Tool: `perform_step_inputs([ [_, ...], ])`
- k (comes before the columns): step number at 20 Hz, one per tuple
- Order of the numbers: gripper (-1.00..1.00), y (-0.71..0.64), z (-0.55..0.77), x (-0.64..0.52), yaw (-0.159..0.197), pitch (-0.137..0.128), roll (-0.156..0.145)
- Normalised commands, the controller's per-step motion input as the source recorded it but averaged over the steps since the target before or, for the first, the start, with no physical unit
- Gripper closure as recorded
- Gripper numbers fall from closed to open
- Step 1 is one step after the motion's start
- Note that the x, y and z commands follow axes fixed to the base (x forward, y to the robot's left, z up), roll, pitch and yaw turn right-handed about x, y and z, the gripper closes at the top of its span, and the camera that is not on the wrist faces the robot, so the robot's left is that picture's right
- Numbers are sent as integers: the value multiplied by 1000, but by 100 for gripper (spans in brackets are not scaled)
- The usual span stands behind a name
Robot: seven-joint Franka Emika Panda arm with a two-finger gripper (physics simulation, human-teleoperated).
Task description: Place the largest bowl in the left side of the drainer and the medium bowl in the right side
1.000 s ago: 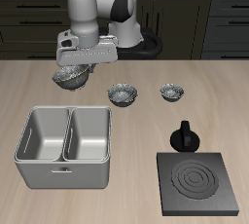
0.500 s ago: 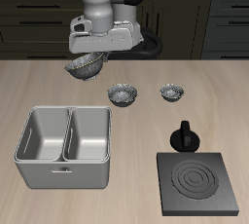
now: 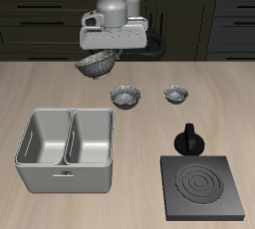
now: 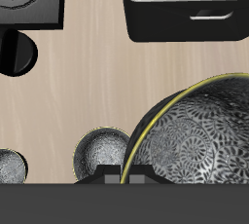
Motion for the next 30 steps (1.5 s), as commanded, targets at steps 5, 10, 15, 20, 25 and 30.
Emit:
perform_step_inputs([
  [5,100,89,387,343,-25,-45,-54],
  [10,100,-84,207,354,0,11,-21],
  [15,100,-98,224,532,-19,83,89],
  [20,100,-46,252,282,24,-42,-10],
  [25,100,-18,133,317,-7,4,18],
  [30,100,-172,32,424,-15,20,-19],
])
